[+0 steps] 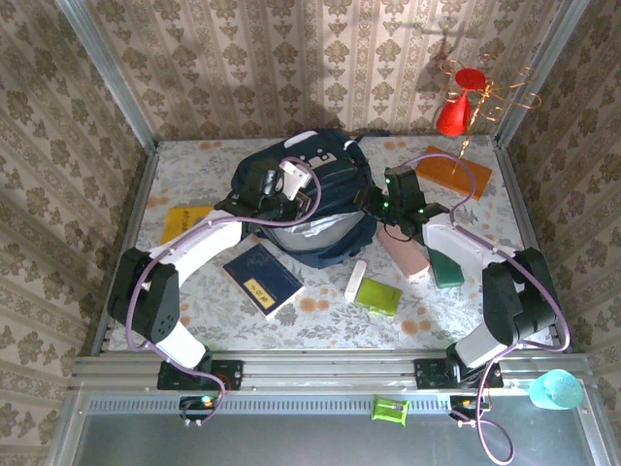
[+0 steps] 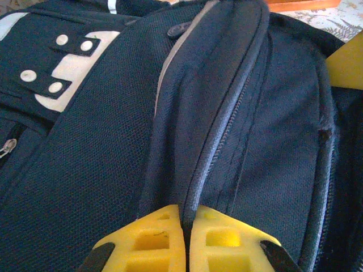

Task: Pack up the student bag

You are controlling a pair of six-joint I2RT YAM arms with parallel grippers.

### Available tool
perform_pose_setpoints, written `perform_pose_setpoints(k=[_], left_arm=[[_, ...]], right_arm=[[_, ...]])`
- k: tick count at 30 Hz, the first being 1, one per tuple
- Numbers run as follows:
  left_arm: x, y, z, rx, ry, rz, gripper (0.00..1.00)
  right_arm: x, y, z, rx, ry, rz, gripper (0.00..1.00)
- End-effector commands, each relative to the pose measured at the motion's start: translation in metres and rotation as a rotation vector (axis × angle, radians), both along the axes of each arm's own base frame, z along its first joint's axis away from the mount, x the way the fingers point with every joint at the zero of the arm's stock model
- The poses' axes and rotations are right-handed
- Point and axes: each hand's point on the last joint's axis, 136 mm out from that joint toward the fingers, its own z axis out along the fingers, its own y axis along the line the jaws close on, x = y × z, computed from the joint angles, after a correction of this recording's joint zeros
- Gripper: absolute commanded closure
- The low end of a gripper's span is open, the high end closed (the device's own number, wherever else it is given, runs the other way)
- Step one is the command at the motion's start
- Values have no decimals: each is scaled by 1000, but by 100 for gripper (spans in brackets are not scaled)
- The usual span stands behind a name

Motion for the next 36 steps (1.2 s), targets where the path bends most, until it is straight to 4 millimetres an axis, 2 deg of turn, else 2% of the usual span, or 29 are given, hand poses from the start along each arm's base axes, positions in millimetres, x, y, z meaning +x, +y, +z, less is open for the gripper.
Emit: perform_pose_setpoints(k=[1, 6, 9, 12, 16, 17, 21, 25, 32, 36], left_arm=[[13, 5, 31, -54, -87, 42, 100], [13, 7, 29, -55, -82, 51, 100], [16, 12, 26, -66, -67, 71, 100], [22, 20, 26, -105, -40, 101, 100], [28, 26, 25, -143, -9, 114, 100], [36, 39, 26, -149, -9, 145, 100], [47, 53, 31, -167, -5, 177, 100], [53, 59, 47, -195, -19, 185, 100], [41, 58, 107, -303, -105, 150, 100], [41, 54, 126, -336, -126, 132, 100]], right_arm=[[1, 10, -1, 79, 13, 34, 73], [5, 10, 17, 159, -28, 28, 93], [6, 11, 47, 223, -132, 46, 99], [5, 15, 88, 315, -281, 90, 100], [0, 25, 133, 422, -429, 173, 100], [-2, 26, 140, 435, -453, 190, 100], [-10, 31, 163, 473, -552, 258, 100], [-12, 28, 165, 461, -589, 275, 99], [3, 6, 110, 344, -459, 178, 92], [6, -3, 86, 303, -403, 140, 84]])
